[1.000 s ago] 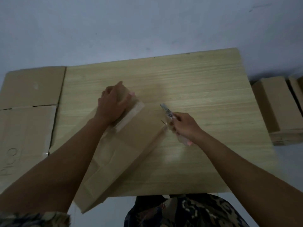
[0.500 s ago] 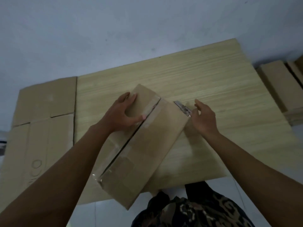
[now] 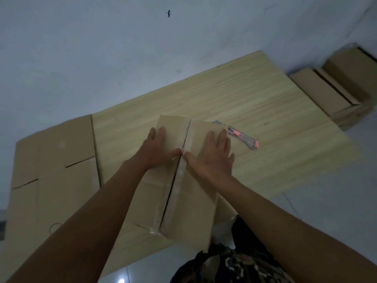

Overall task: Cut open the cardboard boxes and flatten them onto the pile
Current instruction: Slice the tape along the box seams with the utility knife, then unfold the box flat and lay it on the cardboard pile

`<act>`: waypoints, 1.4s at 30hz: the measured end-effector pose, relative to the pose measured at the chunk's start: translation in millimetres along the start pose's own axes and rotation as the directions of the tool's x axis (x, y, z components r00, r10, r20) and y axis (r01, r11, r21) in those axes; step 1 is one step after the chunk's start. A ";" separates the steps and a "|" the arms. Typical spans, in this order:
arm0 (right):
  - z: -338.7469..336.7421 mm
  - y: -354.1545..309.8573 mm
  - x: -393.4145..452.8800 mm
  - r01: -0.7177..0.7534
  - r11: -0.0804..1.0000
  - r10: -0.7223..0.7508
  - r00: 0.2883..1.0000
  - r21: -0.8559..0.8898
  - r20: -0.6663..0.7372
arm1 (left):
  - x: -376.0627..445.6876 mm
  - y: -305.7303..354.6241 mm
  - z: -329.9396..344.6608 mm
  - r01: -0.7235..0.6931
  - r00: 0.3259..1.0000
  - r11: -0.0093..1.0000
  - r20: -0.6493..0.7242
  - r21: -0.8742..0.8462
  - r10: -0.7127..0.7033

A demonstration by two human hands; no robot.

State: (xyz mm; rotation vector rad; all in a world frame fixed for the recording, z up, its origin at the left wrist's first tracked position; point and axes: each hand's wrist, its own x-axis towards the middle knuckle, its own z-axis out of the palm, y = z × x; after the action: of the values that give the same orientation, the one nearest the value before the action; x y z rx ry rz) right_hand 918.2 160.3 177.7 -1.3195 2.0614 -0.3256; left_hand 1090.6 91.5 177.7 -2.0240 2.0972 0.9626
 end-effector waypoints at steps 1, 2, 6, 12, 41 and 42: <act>3.3 -3.6 -1.1 0.009 1.000 -0.009 1.000 -0.020 0.004 | -2.7 -2.7 0.9 0.010 1.000 1.000 -0.012 -0.003 -0.011; 5.0 -6.6 -1.9 0.021 0.999 -0.020 1.000 -0.041 0.013 | -5.4 -4.9 0.9 0.019 0.999 1.000 -0.026 -0.010 -0.020; 6.8 -11.3 -5.7 0.084 0.990 -0.075 0.994 -0.110 0.079 | -17.0 -11.9 -6.3 0.045 0.995 0.993 -0.082 -0.106 -0.054; 16.0 -16.2 -17.5 0.100 0.979 -0.083 0.992 -0.178 0.100 | -29.8 -33.0 -25.4 -0.004 0.994 0.867 -0.097 -0.499 -0.051; -79.1 16.2 14.2 0.203 0.979 -0.187 0.943 0.031 -0.275 | -16.5 -40.8 -34.7 0.138 0.931 0.600 -0.310 0.788 0.193; -78.8 19.9 16.6 0.211 0.977 -0.206 0.937 -0.010 -0.282 | -12.5 -34.2 -33.0 0.110 0.946 0.588 -0.265 0.801 0.184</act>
State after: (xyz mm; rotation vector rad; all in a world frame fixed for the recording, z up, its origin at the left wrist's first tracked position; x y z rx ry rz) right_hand 848.6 144.2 219.9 -1.5586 2.1411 -0.6615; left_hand 1135.7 89.0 196.9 -1.6588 2.1098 -0.3920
